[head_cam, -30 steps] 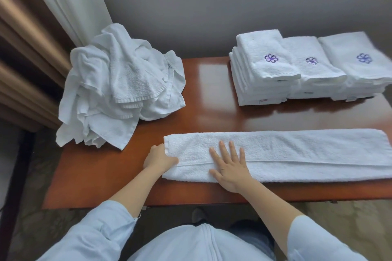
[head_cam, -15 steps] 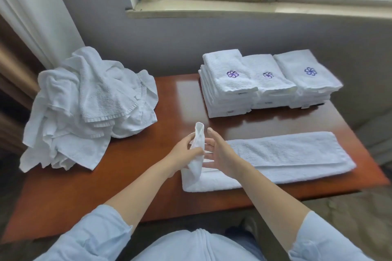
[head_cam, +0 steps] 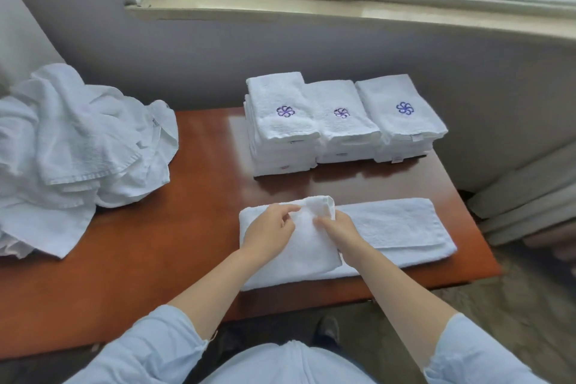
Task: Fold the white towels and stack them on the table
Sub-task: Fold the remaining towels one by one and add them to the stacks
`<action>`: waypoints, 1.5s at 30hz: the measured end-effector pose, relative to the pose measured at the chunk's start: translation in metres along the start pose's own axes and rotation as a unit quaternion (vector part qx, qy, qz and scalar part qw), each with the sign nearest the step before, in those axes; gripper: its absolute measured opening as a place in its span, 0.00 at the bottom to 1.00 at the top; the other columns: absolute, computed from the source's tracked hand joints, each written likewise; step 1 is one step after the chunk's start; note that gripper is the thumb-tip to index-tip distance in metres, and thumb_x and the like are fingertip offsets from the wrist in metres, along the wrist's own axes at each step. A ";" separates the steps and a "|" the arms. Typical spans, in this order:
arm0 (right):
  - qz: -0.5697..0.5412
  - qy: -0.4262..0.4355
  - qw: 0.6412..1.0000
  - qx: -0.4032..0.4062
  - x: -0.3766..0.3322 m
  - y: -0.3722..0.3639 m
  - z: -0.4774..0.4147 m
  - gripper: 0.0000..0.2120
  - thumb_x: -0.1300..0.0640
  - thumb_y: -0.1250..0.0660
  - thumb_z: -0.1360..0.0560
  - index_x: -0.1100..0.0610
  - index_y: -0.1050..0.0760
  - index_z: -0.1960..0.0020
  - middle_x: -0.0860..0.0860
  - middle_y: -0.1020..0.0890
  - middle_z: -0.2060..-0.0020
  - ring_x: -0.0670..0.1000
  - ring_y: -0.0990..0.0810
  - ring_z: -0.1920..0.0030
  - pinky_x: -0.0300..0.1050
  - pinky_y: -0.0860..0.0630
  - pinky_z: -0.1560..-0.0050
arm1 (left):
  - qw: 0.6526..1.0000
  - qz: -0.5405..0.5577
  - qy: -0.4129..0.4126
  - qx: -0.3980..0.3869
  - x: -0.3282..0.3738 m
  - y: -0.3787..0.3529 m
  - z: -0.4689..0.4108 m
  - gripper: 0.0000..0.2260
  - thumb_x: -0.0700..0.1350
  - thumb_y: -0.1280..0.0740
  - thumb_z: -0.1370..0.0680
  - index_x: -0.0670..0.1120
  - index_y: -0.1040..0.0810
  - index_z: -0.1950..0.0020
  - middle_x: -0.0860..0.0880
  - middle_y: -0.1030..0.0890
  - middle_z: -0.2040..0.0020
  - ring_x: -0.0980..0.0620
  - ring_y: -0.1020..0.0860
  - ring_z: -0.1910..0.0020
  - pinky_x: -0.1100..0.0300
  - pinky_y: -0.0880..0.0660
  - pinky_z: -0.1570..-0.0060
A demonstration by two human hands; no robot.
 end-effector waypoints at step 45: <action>0.462 0.038 0.871 0.162 0.072 0.209 -0.040 0.34 0.44 0.38 0.22 0.52 0.47 0.22 0.53 0.46 0.21 0.57 0.48 0.22 0.59 0.45 0.24 | 0.846 -0.444 -0.139 -0.261 0.097 -0.165 -0.068 0.44 0.61 0.36 0.22 0.53 0.64 0.20 0.46 0.70 0.22 0.46 0.70 0.23 0.43 0.65 0.24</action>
Point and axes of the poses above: each hand's wrist, its own z-axis away from the middle knuckle, its own y-axis out of the back of the hand, x = y × z, the point moved 2 cm from there along -z, towards the middle knuckle
